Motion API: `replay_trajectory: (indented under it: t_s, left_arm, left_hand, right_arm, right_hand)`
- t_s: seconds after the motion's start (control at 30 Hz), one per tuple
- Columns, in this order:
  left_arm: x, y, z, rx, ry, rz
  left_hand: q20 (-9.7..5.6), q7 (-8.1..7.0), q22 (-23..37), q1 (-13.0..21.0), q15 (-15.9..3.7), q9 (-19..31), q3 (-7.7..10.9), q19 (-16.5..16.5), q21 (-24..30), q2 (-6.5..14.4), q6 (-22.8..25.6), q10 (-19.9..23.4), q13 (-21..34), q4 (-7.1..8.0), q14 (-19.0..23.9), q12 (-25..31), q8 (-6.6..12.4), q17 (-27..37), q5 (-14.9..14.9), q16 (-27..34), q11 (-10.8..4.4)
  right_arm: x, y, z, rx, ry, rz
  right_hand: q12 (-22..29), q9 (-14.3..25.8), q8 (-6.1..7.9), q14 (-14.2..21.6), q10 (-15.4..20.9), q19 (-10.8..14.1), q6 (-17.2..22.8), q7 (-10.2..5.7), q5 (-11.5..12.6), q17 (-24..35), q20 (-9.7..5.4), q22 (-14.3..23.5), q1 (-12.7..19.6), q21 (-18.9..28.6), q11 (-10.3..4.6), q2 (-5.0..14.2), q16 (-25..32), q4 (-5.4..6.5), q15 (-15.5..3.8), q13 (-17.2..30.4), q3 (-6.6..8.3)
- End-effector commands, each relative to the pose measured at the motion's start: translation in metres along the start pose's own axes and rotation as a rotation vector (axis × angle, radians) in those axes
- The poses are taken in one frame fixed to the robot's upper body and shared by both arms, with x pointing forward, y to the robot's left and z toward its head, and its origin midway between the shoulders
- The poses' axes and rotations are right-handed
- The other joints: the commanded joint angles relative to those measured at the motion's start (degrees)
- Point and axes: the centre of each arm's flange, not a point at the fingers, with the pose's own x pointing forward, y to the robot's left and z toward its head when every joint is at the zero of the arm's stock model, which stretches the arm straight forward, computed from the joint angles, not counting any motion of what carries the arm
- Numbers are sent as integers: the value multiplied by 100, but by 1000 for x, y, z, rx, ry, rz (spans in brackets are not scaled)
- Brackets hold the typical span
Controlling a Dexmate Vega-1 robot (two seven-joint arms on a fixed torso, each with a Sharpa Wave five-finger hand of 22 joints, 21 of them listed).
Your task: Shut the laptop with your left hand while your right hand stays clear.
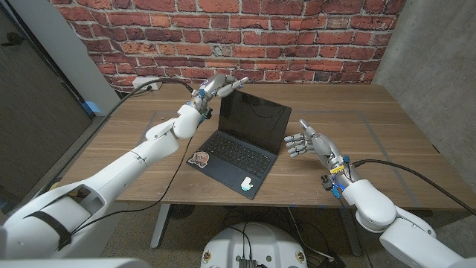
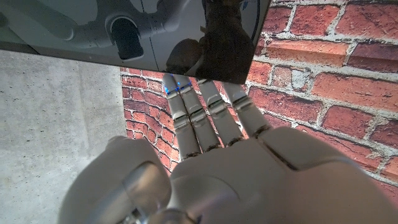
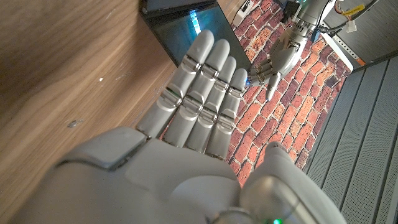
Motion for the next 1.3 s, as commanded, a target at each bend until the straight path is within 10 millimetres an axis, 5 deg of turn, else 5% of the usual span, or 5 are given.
replay_trajectory:
  t_s: [0.03, 0.53, 0.87, 1.13, 1.3]
  left_arm:
    - [-5, 1, 9, 27, -39, 32]
    - [-14, 3, 26, 52, -92, 69]
    - [-14, 6, 19, 81, -79, 56]
    - [-13, 6, 18, 90, -83, 50]
    - [-11, 9, 18, 101, -91, 49]
  left_hand:
    - [-71, 8, 24, 50, -451, 8, -47, 304, 105, 1, 85, 117, 39, -5, 140, 44, 35, 36, 1, 49, -8]
    - [-173, 2, 20, 93, -454, 10, -79, 576, 165, 12, 395, 506, 109, -6, 545, 184, 137, 105, -3, 168, -69]
    - [-54, -13, 17, 119, -456, 1, -118, 242, -4, -2, 169, 232, 145, -8, 261, 40, 21, 133, -5, 19, -30]
    - [4, -50, 17, 131, -456, 0, -130, 66, -96, 13, 70, 102, 139, -4, 102, -54, -29, 138, -4, -66, -16]
    - [24, -49, 16, 131, -456, 0, -137, -2, -132, 14, 65, 87, 129, -1, 57, -80, -34, 138, -3, -92, -18]
  right_arm:
    - [2, 1, 0, -3, -3, -3]
    - [0, 1, 1, -8, -2, -4]
    - [-4, 1, 1, -40, 59, 65]
    - [-13, 8, -1, -30, 108, 108]
    - [-18, 11, 0, -61, 133, 131]
  right_hand:
    - [-33, 17, -27, 38, 46, -4, 51, 19, 28, 22, -236, -4, 38, 6, 14, 24, -21, 0, -10, 17, 19]
    - [-45, 18, -41, 59, 109, 26, 104, 14, 28, 41, -233, -9, 43, 23, -2, 35, -32, 1, -13, 19, 27]
    - [-103, 24, -145, 695, 424, 654, 296, 68, 45, 74, -255, 330, 33, 582, -4, 133, 46, 59, -11, 18, 86]
    - [-285, 34, -332, 464, 312, 726, 63, 215, 88, -142, -289, 242, -99, 542, 160, 302, -277, 271, 7, -2, 182]
    - [-412, 49, -436, 269, 274, 499, -57, 118, 123, -194, -287, -15, -159, 266, 39, 459, -485, 465, 1, 2, 315]
